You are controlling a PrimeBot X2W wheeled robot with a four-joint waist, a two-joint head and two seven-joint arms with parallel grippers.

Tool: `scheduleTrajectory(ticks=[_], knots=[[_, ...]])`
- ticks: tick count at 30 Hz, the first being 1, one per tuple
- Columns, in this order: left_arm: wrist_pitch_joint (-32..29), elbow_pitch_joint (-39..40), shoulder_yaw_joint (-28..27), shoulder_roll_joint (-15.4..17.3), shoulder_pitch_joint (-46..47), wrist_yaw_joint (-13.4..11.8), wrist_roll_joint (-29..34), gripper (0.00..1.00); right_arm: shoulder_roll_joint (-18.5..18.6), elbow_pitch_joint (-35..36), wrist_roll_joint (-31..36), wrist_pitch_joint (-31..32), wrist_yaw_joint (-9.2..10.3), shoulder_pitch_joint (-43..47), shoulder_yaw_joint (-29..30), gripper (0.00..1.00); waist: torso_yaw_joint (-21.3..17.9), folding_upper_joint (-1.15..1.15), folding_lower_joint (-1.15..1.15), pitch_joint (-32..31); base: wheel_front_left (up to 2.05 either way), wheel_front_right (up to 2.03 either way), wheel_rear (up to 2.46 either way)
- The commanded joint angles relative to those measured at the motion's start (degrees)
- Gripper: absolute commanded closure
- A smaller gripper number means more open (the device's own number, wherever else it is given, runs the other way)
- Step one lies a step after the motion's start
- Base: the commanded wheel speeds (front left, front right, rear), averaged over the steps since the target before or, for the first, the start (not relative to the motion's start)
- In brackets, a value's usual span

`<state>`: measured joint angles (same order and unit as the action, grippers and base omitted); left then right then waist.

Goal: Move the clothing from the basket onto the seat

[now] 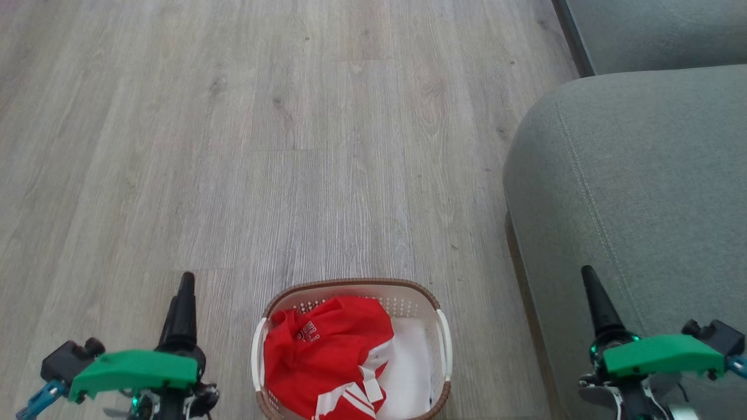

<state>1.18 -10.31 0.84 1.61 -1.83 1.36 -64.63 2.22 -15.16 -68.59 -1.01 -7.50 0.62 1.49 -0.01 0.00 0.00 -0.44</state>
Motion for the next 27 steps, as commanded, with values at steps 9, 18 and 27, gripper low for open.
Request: scheduleTrajectory(ticks=[9,18,27], knots=[[1.92,3.45,0.57,0.75,0.02,-1.14,9.9,0.0,0.44,3.34,9.23,-1.99,0.0,-2.61,-2.61,0.0,0.13,0.0,0.0,-0.01,0.0,0.0,0.0],[3.43,4.49,1.46,0.85,-1.2,-2.17,17.98,0.0,0.47,3.45,16.79,-3.52,0.0,-2.35,-4.13,0.0,0.26,0.0,0.0,-0.13,0.0,0.0,0.0],[4.93,5.87,2.18,1.17,-2.19,-3.39,25.34,0.0,0.5,3.64,23.17,-5.03,0.01,-2.56,-5.04,0.0,0.38,0.0,0.0,-0.28,0.0,0.0,0.0]])
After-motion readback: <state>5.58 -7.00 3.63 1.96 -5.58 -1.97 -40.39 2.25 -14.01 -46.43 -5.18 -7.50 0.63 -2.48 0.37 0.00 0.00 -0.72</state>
